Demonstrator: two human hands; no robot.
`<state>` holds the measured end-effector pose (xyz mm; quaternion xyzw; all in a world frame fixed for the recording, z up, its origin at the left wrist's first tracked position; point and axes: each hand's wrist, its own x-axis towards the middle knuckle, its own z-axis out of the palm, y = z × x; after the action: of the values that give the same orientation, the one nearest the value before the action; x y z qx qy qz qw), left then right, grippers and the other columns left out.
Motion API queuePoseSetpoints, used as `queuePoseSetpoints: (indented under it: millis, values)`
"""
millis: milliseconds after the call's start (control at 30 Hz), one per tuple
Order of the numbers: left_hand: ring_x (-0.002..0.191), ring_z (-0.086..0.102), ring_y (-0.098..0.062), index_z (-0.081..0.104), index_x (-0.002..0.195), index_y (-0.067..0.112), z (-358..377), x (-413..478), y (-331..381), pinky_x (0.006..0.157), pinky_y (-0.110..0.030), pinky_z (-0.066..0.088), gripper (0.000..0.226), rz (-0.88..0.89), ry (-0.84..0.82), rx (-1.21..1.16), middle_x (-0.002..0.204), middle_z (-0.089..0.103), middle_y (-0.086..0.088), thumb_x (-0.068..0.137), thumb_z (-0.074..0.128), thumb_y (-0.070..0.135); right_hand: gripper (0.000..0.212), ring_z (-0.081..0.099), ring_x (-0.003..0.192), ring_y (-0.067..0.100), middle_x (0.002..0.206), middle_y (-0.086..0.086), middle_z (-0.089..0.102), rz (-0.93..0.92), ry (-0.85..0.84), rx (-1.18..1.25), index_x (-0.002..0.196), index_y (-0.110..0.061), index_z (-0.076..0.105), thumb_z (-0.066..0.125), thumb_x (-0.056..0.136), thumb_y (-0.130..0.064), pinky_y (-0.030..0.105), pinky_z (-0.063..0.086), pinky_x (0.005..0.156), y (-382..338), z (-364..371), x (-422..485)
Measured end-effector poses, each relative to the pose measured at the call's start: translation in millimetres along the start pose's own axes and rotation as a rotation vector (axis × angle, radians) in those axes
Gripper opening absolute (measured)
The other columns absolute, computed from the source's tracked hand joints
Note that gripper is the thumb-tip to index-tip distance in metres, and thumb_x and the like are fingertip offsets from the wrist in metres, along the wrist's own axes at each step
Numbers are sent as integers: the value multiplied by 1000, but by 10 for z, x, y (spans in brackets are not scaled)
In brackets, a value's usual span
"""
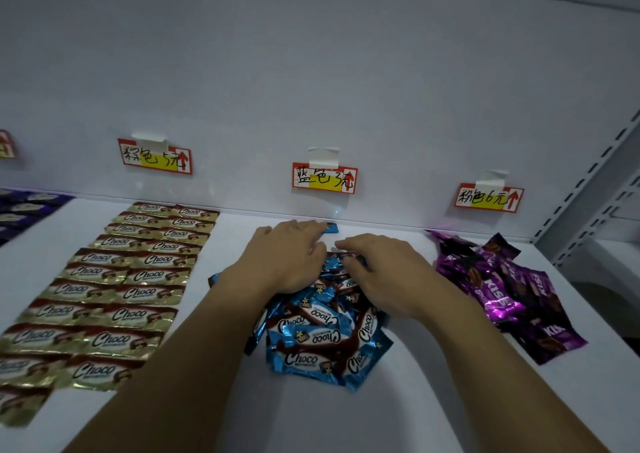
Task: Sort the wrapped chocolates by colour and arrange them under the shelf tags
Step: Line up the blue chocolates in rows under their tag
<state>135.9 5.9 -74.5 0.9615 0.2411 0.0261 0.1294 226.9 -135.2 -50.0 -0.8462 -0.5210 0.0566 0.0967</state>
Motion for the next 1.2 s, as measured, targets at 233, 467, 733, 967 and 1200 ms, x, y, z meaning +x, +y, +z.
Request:
queuePoseSetpoints:
  millis: [233, 467, 733, 967, 1200]
  values:
    - [126, 44, -18, 45, 137, 27, -139, -123, -147, 106, -39, 37, 39, -42, -59, -82, 144, 44, 4, 99, 41, 36, 33, 54, 113, 17, 128, -5, 60, 48, -17, -46, 130, -30, 56, 49, 98, -28, 35, 43, 97, 93, -18, 47]
    - [111, 52, -14, 60, 110, 28, -217, -164, -130, 100, -40, 42, 19, -11, -16, -162, 125, 56, 7, 99, 45, 32, 16, 58, 94, 16, 102, -6, 66, 100, 88, 16, 106, -30, 68, 60, 92, -31, 28, 43, 75, 136, 12, 158]
    - [112, 51, -16, 59, 116, 30, -220, -182, -149, 99, -42, 43, 22, -55, 143, -146, 126, 56, 4, 96, 50, 30, 17, 54, 86, 18, 100, -3, 58, 145, 361, 15, 104, -25, 63, 52, 95, -35, 32, 42, 69, 155, -19, 162]
    - [135, 34, -20, 43, 140, 31, -102, -227, -10, 113, -49, 21, 46, -41, -26, 129, 147, 41, 4, 99, 31, 48, 25, 55, 98, 24, 105, 2, 58, 124, 257, -40, 114, -27, 66, 46, 99, -30, 32, 41, 75, 162, 91, 269]
    - [134, 35, -21, 40, 141, 23, -35, -224, 44, 114, -45, 25, 46, 34, 35, 111, 148, 39, 0, 100, 29, 42, 31, 45, 113, 17, 122, 0, 55, 59, 362, -52, 125, -24, 59, 42, 100, -28, 33, 37, 94, 26, -3, 102]
